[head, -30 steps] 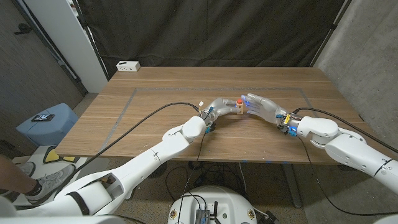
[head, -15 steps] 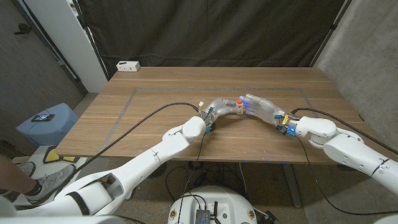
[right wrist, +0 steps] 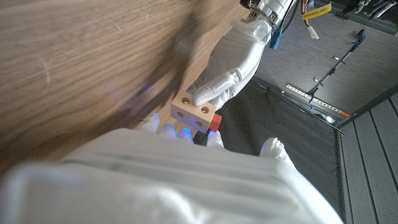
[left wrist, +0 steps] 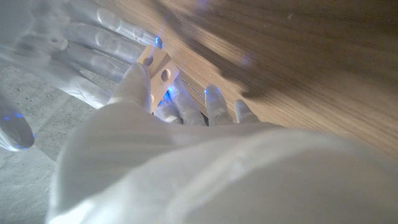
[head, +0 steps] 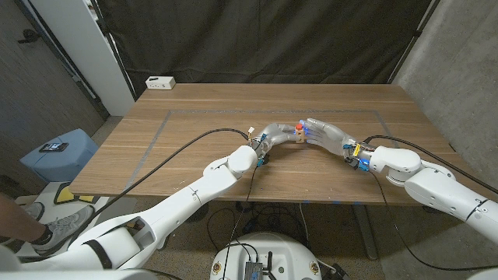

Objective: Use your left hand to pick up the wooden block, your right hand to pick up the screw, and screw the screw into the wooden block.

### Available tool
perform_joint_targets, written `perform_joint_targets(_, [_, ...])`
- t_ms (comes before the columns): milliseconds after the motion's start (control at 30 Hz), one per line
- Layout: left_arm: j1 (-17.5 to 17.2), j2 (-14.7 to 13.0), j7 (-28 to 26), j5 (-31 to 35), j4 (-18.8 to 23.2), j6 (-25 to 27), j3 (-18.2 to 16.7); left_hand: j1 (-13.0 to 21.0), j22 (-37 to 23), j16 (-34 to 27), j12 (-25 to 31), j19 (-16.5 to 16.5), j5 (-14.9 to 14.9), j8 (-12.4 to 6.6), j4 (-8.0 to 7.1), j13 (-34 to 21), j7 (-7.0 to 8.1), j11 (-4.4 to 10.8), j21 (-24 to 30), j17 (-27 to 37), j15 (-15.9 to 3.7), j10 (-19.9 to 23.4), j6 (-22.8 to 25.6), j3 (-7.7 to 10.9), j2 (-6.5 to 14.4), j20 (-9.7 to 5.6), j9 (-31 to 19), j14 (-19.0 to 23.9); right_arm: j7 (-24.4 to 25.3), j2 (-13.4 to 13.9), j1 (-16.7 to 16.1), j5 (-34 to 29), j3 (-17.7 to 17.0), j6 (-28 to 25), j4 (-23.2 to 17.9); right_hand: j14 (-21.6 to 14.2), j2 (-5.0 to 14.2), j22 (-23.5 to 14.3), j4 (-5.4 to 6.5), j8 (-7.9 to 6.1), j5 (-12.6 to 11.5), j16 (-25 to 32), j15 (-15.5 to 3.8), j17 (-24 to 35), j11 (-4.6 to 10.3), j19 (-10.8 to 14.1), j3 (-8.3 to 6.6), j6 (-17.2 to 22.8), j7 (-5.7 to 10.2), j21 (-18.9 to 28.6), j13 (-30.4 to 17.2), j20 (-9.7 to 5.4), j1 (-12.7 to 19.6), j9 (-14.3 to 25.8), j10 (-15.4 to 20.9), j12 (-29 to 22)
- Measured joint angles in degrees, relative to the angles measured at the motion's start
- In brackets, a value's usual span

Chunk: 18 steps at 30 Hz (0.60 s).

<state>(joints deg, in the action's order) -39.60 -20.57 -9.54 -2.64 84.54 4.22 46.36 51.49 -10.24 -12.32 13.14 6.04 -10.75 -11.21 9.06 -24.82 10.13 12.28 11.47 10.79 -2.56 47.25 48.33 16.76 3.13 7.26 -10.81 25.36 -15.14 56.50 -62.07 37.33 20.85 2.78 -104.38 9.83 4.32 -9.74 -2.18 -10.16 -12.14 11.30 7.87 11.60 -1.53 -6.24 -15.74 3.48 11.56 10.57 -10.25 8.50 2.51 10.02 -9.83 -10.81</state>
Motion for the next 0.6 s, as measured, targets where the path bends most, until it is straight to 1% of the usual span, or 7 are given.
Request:
perform_joint_targets(200, [0.0,0.0,0.0,-0.1,-0.1,0.0,-0.1,0.1,0.0,0.0,-0.1,0.0,0.1,0.00,-0.11,-0.3,0.00,0.00,0.0,0.0,0.00,0.0,0.0,0.12,0.1,0.00,0.0,0.0,0.4,0.3,-0.4,0.2,-0.2,-0.2,-0.5,0.0,0.00,0.0,0.00,0.01,0.0,0.0,0.00,0.0,0.00,0.0,0.00,0.3,0.33,0.0,0.0,0.00,0.0,0.0,0.0,0.0])
perform_joint_targets(600, [-0.1,0.0,0.1,-0.4,-0.1,0.0,-0.1,0.1,0.0,0.0,-0.2,0.0,-0.1,0.00,-0.10,-0.3,-0.11,0.00,0.0,0.0,0.00,0.0,-0.1,0.12,0.1,0.00,0.0,0.0,1.2,1.3,-1.8,0.6,-1.0,-0.6,-2.0,0.0,0.00,0.0,0.01,-0.01,0.0,0.0,0.00,0.0,0.00,0.0,0.01,0.3,0.33,0.0,0.0,0.00,0.0,0.0,0.0,0.0])
